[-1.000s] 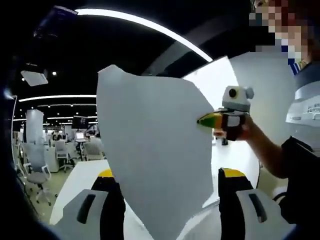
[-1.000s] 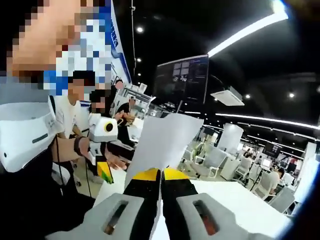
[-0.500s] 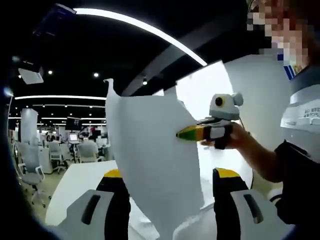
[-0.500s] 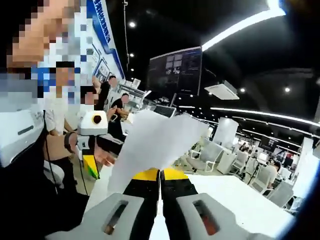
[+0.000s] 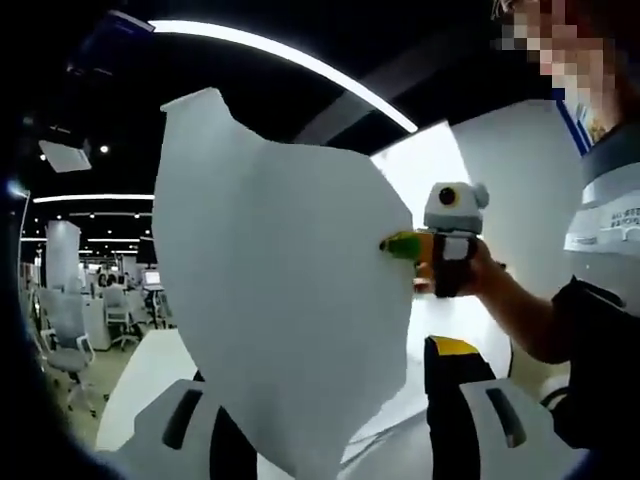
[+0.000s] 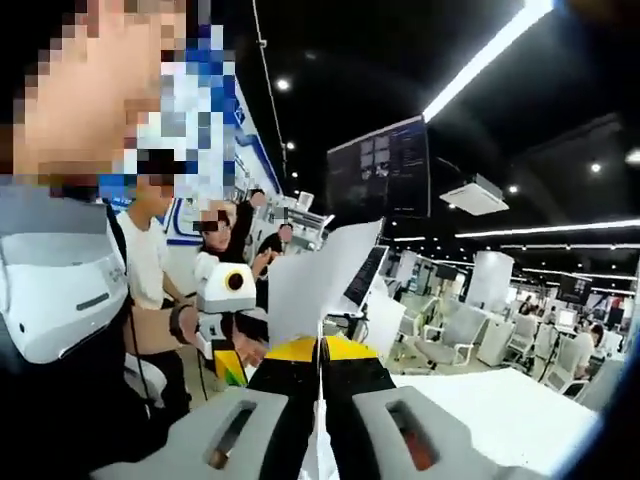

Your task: Organize the stack of printing papers by aligning and flattening the scattered papers on the table

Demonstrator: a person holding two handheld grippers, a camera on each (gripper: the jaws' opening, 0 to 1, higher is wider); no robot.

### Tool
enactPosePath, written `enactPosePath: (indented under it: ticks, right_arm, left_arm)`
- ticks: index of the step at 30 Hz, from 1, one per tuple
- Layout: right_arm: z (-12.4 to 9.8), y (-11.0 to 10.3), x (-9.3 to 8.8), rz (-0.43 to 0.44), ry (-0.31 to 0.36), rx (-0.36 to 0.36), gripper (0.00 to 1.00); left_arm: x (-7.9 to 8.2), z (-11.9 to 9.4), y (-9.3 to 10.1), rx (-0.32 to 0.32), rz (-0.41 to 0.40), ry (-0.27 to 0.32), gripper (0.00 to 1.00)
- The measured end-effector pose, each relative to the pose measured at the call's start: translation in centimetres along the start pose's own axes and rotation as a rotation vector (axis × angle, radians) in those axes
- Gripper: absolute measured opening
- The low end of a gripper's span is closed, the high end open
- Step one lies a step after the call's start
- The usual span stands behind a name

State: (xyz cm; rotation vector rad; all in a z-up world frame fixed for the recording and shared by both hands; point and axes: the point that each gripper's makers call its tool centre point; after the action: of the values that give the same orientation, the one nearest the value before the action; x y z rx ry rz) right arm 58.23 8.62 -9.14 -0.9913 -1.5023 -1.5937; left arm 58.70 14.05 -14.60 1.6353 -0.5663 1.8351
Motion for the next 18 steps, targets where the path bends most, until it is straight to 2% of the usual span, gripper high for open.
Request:
enactPosePath:
  ticks: [2,4,8,9,10,18]
  right_arm:
    - [0.0,0.0,0.0,0.002,0.002,0.002,0.0]
    - [-0.1,-0.3,1.2,0.042,0.055,0.033,0.0]
    - [-0.2,-0.3,1.4,0.055,0.066,0.038,0.0]
    - [-0.2,-0.3,2.3,0.108,0.116,0.065,0.0]
    - [-0.1,-0.4,2.4,0.133,0.125,0.077,0.0]
    - [1.1,-0.2,1.1,0.217,0.108,0.081,0.0]
  left_arm:
    - [0.0,0.0,0.0,0.0,0.001,0.001,0.67]
    - [0.6,-0.3,-0.3,0.009,0.003,0.013,0.67]
    - [0.8,-0.4,-0.5,0.01,-0.003,0.021,0.66]
    - [1.4,-0.6,-0.7,0.006,-0.021,0.042,0.66]
    - [1.6,-0.7,-0.6,0.003,-0.029,0.051,0.65]
    - [2.6,-0.6,0.2,-0.037,-0.055,0.107,0.59]
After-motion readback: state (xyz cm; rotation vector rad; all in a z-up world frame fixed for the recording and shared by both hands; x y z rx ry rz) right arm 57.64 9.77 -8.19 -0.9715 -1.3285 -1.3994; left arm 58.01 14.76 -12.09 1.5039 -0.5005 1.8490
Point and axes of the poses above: the point that each gripper's makers call its tool centre point, and the gripper's own axes: z roughly forward along the fingers, y roughly to its right, x roughly out of its top, and after that the axes turned 11 degrees about -z, right-handed
